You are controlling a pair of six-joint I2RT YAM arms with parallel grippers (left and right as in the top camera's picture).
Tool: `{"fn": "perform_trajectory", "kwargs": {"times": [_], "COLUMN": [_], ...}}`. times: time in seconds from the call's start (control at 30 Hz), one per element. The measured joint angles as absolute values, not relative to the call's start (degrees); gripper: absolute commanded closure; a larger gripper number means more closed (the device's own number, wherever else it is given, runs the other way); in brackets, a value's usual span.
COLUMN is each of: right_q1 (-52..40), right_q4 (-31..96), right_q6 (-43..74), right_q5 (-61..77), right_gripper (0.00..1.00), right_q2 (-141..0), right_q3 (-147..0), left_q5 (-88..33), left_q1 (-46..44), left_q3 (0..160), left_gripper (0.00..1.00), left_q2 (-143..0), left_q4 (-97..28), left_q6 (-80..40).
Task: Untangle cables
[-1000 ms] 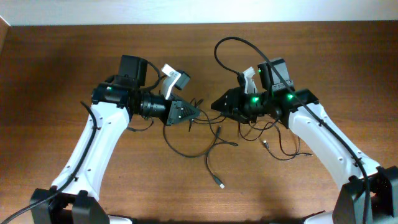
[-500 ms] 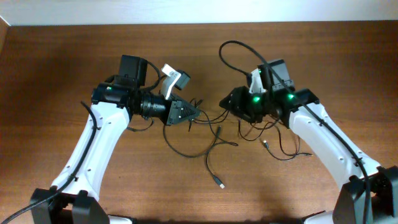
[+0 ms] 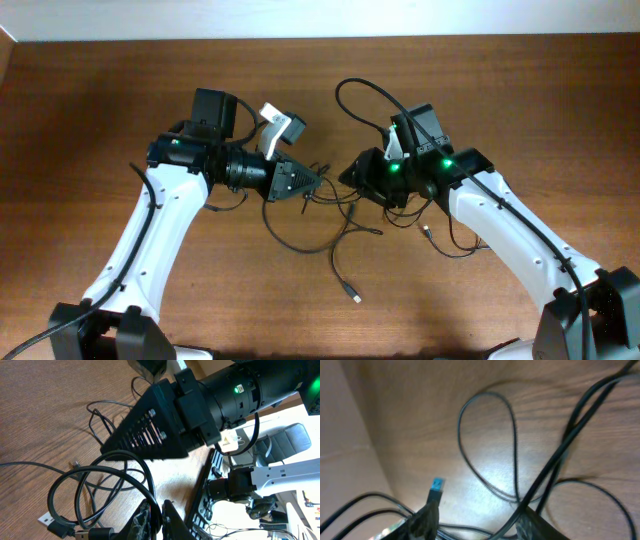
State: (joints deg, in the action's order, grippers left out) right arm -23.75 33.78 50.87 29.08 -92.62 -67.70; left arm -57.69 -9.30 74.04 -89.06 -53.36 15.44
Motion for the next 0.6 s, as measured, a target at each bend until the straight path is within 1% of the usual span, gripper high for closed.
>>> {"fn": "perform_trajectory", "kwargs": {"times": [0.03,0.07,0.13,0.17,0.2,0.3,0.37,0.4,0.43,0.47,0.5,0.53,0.6], "right_q1": [-23.7,-23.7,-23.7,-23.8,-23.9,-23.9,-23.9,-23.9,-23.8,-23.7,-23.7,-23.7,-23.7], "right_q4": [33.8,33.8,33.2,33.1,33.0,32.5,32.3,31.6,31.5,31.1,30.8,30.9,31.3], "right_q6": [51.1,51.6,52.4,52.4,52.4,51.0,47.4,45.5,44.5,43.4,42.0,41.3,40.6], "right_q5": [27.6,26.5,25.1,24.8,24.6,24.3,24.2,24.1,24.0,23.9,23.8,23.2,20.8], "right_gripper": [0.62,0.71,0.82,0.94,0.96,0.96,0.96,0.96,0.96,0.92,0.78,0.71,0.68], "right_q2": [-92.6,-92.6,-92.6,-92.6,-92.9,-94.3,-94.5,-94.3,-94.0,-93.4,-92.6,-92.4,-92.4], "right_q3": [-67.7,-67.7,-67.7,-67.7,-67.7,-67.7,-67.7,-67.7,-67.7,-67.7,-67.7,-67.7,-67.7], "left_q5": [-57.7,-57.7,-57.7,-57.7,-57.7,-57.7,-56.8,-55.0,-52.6,-49.9,-44.8,-41.6,-36.4], "left_q1": [-9.3,-9.3,-9.3,-9.3,-9.3,-9.3,-9.3,-9.3,-9.3,-9.3,-9.3,-9.3,-9.3], "left_q3": [74.0,74.0,74.0,74.0,74.0,74.0,74.0,74.0,74.0,74.0,74.0,74.0,74.0], "left_gripper": [0.91,0.91,0.91,0.91,0.9,0.9,0.8,0.7,0.67,0.65,0.6,0.58,0.55], "left_q2": [-89.1,-89.1,-89.1,-89.1,-89.1,-89.1,-89.1,-89.1,-89.1,-89.1,-89.1,-89.1,-89.1], "left_q4": [-53.4,-53.4,-53.4,-53.4,-53.4,-53.4,-53.4,-53.6,-54.2,-54.5,-54.9,-54.9,-54.9], "left_q6": [15.4,15.4,15.4,15.4,15.4,15.4,15.5,15.5,15.3,14.7,12.8,11.4,9.3]}}
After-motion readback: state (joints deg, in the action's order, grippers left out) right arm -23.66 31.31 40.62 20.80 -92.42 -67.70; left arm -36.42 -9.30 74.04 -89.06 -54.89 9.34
